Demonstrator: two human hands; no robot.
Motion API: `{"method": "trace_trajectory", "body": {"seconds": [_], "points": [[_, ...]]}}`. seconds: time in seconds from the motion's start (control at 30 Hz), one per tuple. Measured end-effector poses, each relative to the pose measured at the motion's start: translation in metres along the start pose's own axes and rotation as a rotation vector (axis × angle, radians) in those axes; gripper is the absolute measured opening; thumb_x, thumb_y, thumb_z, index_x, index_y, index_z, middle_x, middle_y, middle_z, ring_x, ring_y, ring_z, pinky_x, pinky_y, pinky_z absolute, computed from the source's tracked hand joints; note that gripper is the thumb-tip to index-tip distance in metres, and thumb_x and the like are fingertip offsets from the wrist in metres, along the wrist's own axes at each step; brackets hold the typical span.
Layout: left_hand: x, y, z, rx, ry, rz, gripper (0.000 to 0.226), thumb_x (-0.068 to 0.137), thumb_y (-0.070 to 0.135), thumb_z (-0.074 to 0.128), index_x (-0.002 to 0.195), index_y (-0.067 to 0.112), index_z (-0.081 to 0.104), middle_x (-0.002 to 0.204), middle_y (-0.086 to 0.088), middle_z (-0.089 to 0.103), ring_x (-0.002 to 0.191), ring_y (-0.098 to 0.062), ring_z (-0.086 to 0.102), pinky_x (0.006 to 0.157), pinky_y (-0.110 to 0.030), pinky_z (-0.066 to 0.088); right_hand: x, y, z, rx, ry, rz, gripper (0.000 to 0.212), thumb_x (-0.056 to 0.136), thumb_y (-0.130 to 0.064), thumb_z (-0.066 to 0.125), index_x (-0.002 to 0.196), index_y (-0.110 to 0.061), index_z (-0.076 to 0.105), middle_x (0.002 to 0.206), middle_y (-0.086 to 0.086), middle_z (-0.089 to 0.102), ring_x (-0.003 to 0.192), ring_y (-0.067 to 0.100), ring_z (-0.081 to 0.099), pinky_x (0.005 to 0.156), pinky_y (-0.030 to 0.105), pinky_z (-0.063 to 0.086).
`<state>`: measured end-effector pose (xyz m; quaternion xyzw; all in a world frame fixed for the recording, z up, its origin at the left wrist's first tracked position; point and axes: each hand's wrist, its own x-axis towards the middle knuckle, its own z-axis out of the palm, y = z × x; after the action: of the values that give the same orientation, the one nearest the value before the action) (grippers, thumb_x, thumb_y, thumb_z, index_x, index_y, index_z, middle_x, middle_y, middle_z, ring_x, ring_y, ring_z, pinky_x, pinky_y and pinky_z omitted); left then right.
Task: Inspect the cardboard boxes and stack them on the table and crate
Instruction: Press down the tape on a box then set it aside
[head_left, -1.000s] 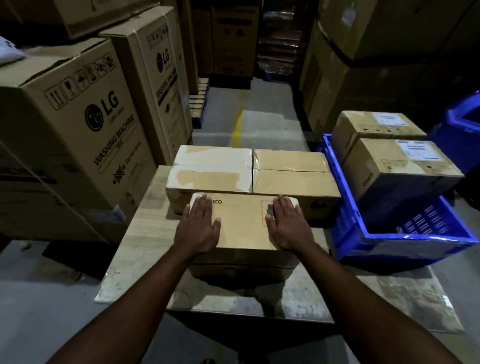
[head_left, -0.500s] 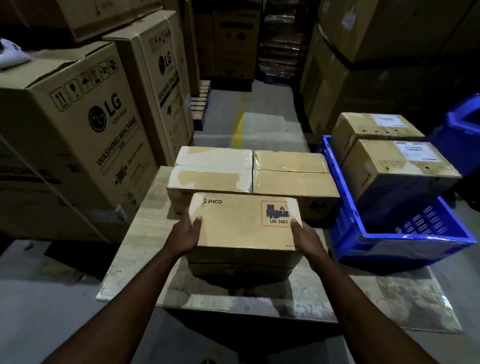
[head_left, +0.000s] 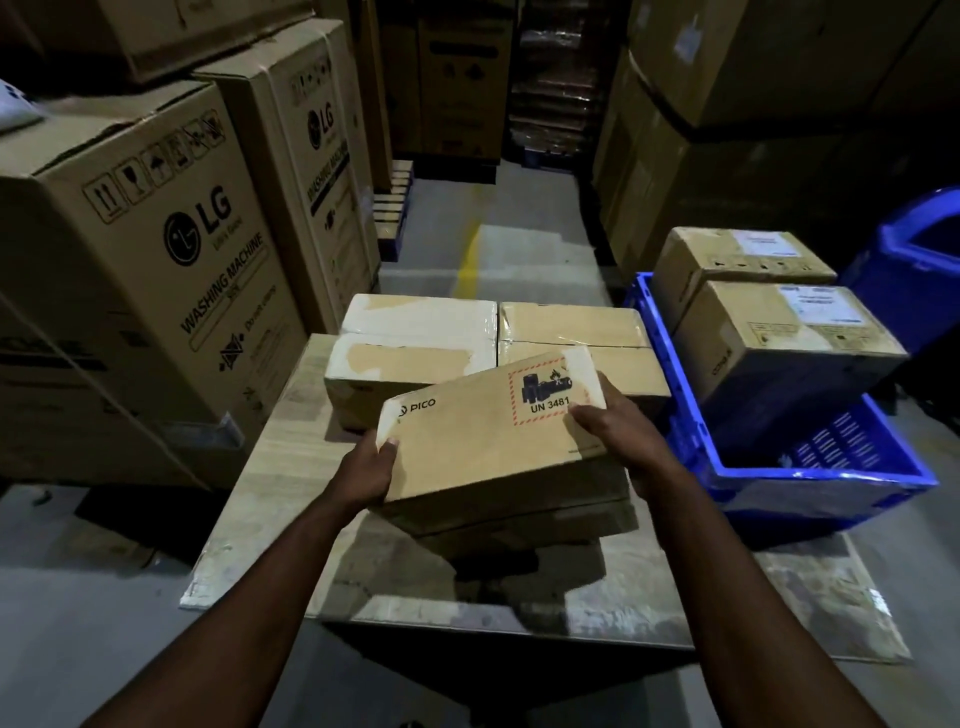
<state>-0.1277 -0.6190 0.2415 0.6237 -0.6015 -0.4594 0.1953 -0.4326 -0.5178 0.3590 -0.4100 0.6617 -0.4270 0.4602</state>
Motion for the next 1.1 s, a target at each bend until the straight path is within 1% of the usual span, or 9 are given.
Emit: {"method": "trace_trajectory", "body": {"seconds": [0.07, 0.13, 0.23, 0.33, 0.4, 0.5, 0.67, 0.9, 1.1], "points": [[0.004, -0.004, 0.004, 0.078, 0.019, -0.005, 0.047, 0.103, 0.044, 0.037, 0.139, 0.018, 0.050, 0.133, -0.012, 0.059, 0.118, -0.032, 0.054, 0.097, -0.042, 0.045, 0.002, -0.011, 0.006, -0.150, -0.005, -0.032, 0.058, 0.091, -0.044, 0.057, 0.145, -0.034, 0.036, 0.147, 0.005, 0.046, 0.132, 0.027, 0.048, 0.098, 0.050, 0.049], [0.005, -0.006, 0.005, 0.151, 0.080, -0.043, 0.046, 0.104, 0.040, 0.036, 0.135, 0.011, 0.054, 0.131, -0.017, 0.059, 0.117, -0.036, 0.055, 0.094, -0.040, 0.045, 0.003, -0.017, 0.018, -0.357, -0.013, -0.076, 0.070, 0.094, -0.053, 0.047, 0.154, -0.027, 0.022, 0.163, 0.005, 0.019, 0.150, 0.029, 0.016, 0.116, 0.059, 0.025], [0.004, -0.002, 0.001, 0.274, 0.145, -0.061, 0.043, 0.103, 0.037, 0.038, 0.130, 0.007, 0.056, 0.129, -0.020, 0.060, 0.116, -0.038, 0.055, 0.091, -0.040, 0.045, 0.004, -0.024, 0.044, -0.555, -0.044, -0.172, 0.065, 0.105, -0.048, 0.025, 0.159, -0.017, 0.008, 0.166, 0.004, 0.002, 0.153, 0.023, -0.002, 0.123, 0.051, 0.002], [-0.009, 0.026, -0.007, 0.201, 0.050, 0.031, 0.055, 0.099, 0.054, 0.038, 0.132, 0.013, 0.053, 0.134, -0.014, 0.055, 0.119, -0.033, 0.054, 0.095, -0.039, 0.044, 0.002, -0.024, 0.066, -0.530, -0.091, -0.229, 0.057, 0.107, -0.042, 0.017, 0.158, -0.022, -0.001, 0.165, -0.003, -0.008, 0.151, 0.015, -0.010, 0.123, 0.040, -0.003], [-0.020, 0.048, -0.013, 0.115, -0.058, 0.095, 0.077, 0.086, 0.079, 0.028, 0.133, 0.022, 0.051, 0.140, -0.008, 0.052, 0.126, -0.028, 0.050, 0.105, -0.044, 0.041, 0.003, -0.019, 0.076, -0.547, -0.131, -0.318, 0.057, 0.107, -0.043, 0.020, 0.157, -0.026, -0.002, 0.165, -0.005, -0.009, 0.151, 0.011, -0.010, 0.123, 0.037, -0.001], [-0.036, 0.073, -0.024, 0.000, -0.120, 0.146, 0.086, 0.081, 0.087, 0.027, 0.150, 0.036, 0.032, 0.154, 0.007, 0.038, 0.140, -0.020, 0.037, 0.114, -0.045, 0.032, 0.009, -0.005, 0.077, -0.632, -0.180, -0.412, 0.055, 0.107, -0.040, 0.026, 0.157, -0.029, 0.006, 0.166, -0.003, -0.005, 0.151, 0.011, -0.009, 0.124, 0.035, 0.000], [-0.055, 0.101, -0.042, -0.323, -0.148, 0.197, 0.036, 0.103, 0.046, 0.035, 0.136, 0.034, 0.048, 0.109, 0.029, 0.058, 0.091, 0.019, 0.057, 0.073, -0.003, 0.042, 0.020, 0.031, 0.057, -0.735, -0.008, -0.203, 0.066, 0.105, -0.045, 0.032, 0.158, -0.012, 0.010, 0.165, 0.007, -0.001, 0.153, 0.020, -0.003, 0.122, 0.032, 0.002], [-0.057, 0.095, -0.050, -0.496, -0.102, 0.116, 0.039, 0.103, 0.042, 0.040, 0.132, 0.023, 0.059, 0.113, 0.005, 0.072, 0.102, -0.011, 0.069, 0.085, -0.028, 0.051, 0.019, 0.038, 0.060, -0.433, 0.093, -0.112, 0.067, 0.104, -0.043, 0.040, 0.158, -0.015, 0.013, 0.164, 0.002, 0.015, 0.151, 0.020, 0.013, 0.121, 0.038, 0.018], [-0.049, 0.078, -0.043, -0.616, -0.147, 0.062, 0.031, 0.102, 0.032, 0.045, 0.123, 0.019, 0.063, 0.119, -0.004, 0.071, 0.111, -0.021, 0.066, 0.097, -0.038, 0.049, 0.014, 0.010, 0.052, -0.498, 0.151, -0.231, 0.049, 0.104, -0.022, 0.044, 0.149, -0.003, 0.033, 0.148, 0.011, 0.040, 0.134, 0.025, 0.040, 0.099, 0.022, 0.029]]}}
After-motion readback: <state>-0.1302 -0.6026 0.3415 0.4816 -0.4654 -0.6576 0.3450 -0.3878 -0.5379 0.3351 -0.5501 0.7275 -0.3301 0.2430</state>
